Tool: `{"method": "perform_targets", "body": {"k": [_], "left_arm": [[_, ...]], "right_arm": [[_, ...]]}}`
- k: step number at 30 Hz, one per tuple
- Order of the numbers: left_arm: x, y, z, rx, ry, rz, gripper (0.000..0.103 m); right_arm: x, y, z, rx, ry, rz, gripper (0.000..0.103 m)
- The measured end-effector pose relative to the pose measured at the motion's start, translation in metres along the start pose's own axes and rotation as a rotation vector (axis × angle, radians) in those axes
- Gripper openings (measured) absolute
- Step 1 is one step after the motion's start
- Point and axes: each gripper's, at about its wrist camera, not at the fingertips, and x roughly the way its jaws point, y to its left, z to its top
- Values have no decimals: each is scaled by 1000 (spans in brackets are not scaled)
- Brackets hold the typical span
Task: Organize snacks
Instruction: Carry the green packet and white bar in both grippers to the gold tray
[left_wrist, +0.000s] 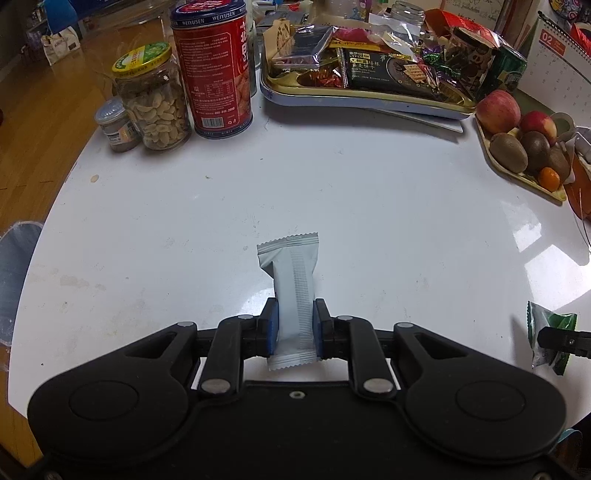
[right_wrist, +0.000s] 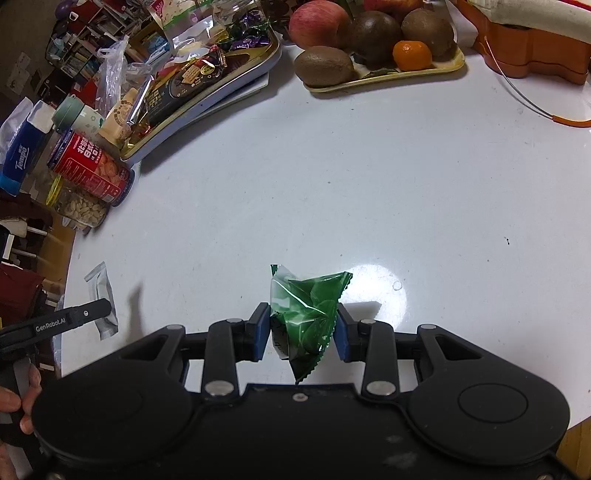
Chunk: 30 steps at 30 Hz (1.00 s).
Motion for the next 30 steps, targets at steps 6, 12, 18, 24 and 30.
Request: {"method": "perform_targets", "body": {"k": [6, 12, 18, 24, 30], "left_arm": [[-13, -1, -10, 7, -34, 1, 25], [-22, -1, -17, 12, -60, 10, 25], [-27, 0, -23, 10, -80, 19, 25], [-33, 1, -27, 19, -94, 30, 25], [-39, 3, -32, 18, -107, 35, 25]], "right_arm": [[-4, 4, -6, -20, -16, -18, 38], [-7, 6, -13, -23, -31, -18, 38], [-11, 10, -23, -44, -50, -22, 38], [-15, 10, -30, -34, -57, -11, 38], [-24, 10, -34, -31, -85, -2, 38]]}}
